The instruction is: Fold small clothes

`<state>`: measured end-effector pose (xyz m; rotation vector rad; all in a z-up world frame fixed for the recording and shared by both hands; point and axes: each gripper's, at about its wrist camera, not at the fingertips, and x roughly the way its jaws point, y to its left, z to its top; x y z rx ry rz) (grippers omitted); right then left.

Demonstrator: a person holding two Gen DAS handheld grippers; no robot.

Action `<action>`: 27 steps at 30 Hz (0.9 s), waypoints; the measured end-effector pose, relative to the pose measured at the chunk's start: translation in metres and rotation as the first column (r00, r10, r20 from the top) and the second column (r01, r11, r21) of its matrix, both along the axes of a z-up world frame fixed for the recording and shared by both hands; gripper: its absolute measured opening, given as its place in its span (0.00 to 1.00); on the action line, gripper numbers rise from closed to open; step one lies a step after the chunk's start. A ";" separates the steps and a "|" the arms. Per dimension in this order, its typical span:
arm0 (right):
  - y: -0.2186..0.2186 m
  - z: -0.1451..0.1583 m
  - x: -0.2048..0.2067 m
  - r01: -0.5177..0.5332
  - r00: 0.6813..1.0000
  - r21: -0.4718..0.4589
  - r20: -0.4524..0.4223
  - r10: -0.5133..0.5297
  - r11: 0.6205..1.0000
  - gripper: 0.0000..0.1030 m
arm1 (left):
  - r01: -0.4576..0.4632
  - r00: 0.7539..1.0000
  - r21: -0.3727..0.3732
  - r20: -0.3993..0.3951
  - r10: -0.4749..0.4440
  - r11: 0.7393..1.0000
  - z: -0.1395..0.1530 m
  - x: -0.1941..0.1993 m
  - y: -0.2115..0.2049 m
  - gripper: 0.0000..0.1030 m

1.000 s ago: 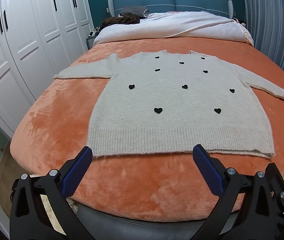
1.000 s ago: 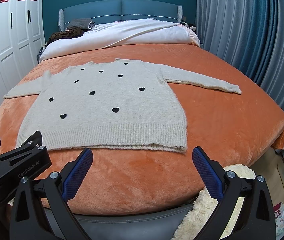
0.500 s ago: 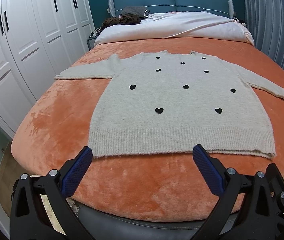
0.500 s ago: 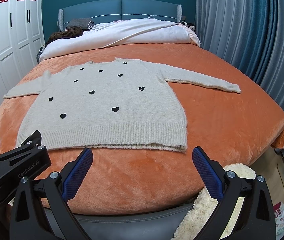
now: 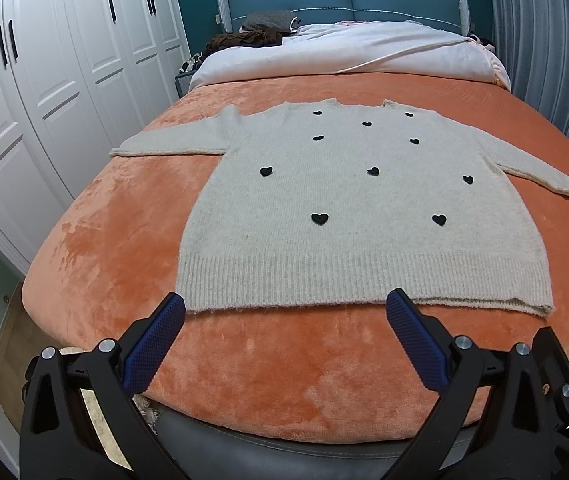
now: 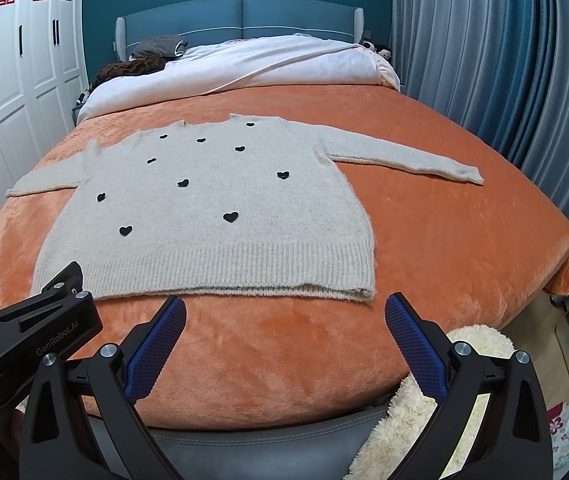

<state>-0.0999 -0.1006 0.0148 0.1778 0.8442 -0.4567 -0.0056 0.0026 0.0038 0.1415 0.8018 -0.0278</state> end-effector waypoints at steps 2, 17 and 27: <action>0.000 0.000 0.000 -0.001 1.000 0.000 -0.001 0.001 1.000 0.95 | 0.001 1.000 0.001 0.000 -0.001 1.000 0.000 0.000 0.000 0.95; 0.002 -0.007 -0.001 0.004 1.000 0.005 -0.012 -0.004 1.000 0.95 | -0.005 1.000 0.002 -0.009 0.005 1.000 -0.005 0.000 0.004 0.95; 0.002 -0.008 0.001 0.009 1.000 0.012 -0.020 -0.009 1.000 0.95 | -0.006 1.000 0.004 -0.013 0.006 1.000 -0.007 0.001 0.004 0.95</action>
